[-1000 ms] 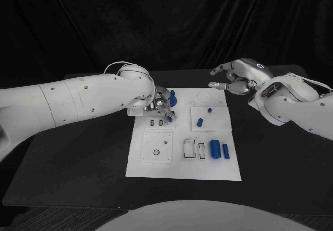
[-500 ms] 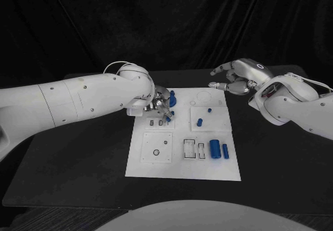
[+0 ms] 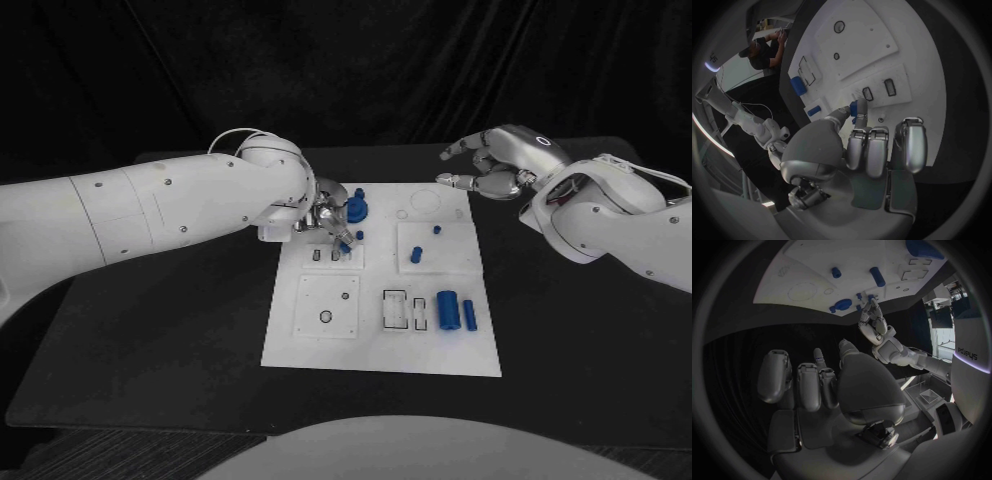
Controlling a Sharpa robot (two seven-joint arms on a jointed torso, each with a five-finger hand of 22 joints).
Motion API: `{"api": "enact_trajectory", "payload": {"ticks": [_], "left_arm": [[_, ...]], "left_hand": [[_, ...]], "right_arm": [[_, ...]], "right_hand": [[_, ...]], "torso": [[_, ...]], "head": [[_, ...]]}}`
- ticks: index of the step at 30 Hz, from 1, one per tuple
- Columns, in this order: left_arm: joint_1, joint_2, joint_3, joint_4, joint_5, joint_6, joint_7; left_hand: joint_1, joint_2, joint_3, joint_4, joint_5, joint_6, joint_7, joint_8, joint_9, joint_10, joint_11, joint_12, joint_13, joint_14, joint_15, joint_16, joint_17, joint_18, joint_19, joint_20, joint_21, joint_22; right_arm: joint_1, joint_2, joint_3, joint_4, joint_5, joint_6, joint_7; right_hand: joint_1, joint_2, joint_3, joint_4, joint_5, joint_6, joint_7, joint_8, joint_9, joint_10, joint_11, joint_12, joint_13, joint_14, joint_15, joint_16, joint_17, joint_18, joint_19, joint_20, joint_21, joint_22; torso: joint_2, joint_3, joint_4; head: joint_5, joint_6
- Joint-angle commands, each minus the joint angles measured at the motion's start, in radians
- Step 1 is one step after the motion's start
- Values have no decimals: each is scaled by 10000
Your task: Assemble the parts on the task board
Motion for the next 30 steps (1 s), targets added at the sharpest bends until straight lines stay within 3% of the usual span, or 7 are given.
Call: {"api": "enact_trajectory", "payload": {"ticks": [1,7,12,15,18,24,30], "left_arm": [[-14,-138,8,166,14,-367,17],[0,-773,9,847,14,-612,-274],[31,-1307,10,1438,22,-796,-599],[45,-1578,10,1715,659,-847,-857],[50,-1787,9,1894,1639,-843,-1112],[53,-2067,8,2135,2283,-1184,-1285],[53,-2165,7,2209,2435,-1768,-1292]], "left_hand": [[-198,-170,1061,-831,79,125,2,-47,117,1041,-16,35,2624,1039,-51,27,2627,14,53,12,-40,929],[-375,-312,1327,-949,-6,175,-13,-50,238,1041,-28,35,2624,1039,-61,27,2627,21,38,4,-73,923],[-489,-341,1423,-947,-24,214,-22,-51,285,1041,-35,35,2624,1039,-67,27,2627,18,53,0,-72,940],[-532,-351,1465,-947,-12,229,-26,-54,302,1041,-41,35,2624,1039,-71,27,2627,19,51,-3,-78,939],[-543,-367,1516,-971,-4,218,-32,-70,315,1041,-44,35,2624,1039,-73,27,2627,21,45,-5,-87,936],[-575,-370,1659,-1001,105,173,-9,-109,357,1041,-37,35,2624,1039,-70,27,2627,23,34,-7,-100,938],[-721,-366,1711,-908,100,241,-9,-89,424,1041,-32,35,2624,1039,-65,27,2627,7,87,-5,-67,996]], "right_arm": [[-28,-31,7,41,-60,98,-241],[-32,-113,7,134,-60,218,-332],[-33,-141,7,164,-12,345,-408],[-33,-123,7,168,12,409,-434],[-35,-106,7,185,22,479,-450],[-65,-143,7,234,30,631,-491],[-99,-143,7,244,32,715,-516]], "right_hand": [[4,81,-29,-38,47,60,-3,47,-15,1047,67,35,2630,797,90,-68,1504,-40,-5,66,-44,1634],[20,93,-25,-43,54,69,0,48,-16,1047,70,35,2630,785,93,-119,1457,-31,-21,69,-91,1621],[28,98,-24,-46,55,76,2,49,-17,1047,72,35,2630,778,95,-147,1431,-22,-36,72,-136,1609],[43,108,-23,-50,58,88,6,50,-18,1047,77,35,2630,770,99,-174,1406,-15,-49,76,-172,1598],[49,113,-22,-51,61,94,7,51,-19,1047,78,35,2630,769,100,-177,1403,-14,-51,78,-180,1596],[76,129,-18,-60,85,109,9,51,-22,1047,82,35,2630,761,105,-203,1380,-10,-60,83,-202,1591],[108,144,-18,-67,143,127,13,49,-27,1047,86,35,2630,756,109,-213,1370,-7,-68,90,-225,1585]], "torso": [[-6,0,8],[7,7,17],[8,17,3],[24,30,-19],[24,44,9],[-26,71,97],[-21,55,75]], "head": [[-10,-1],[-46,-1],[69,-1],[139,-1],[119,-1],[61,-1],[108,-1]]}}
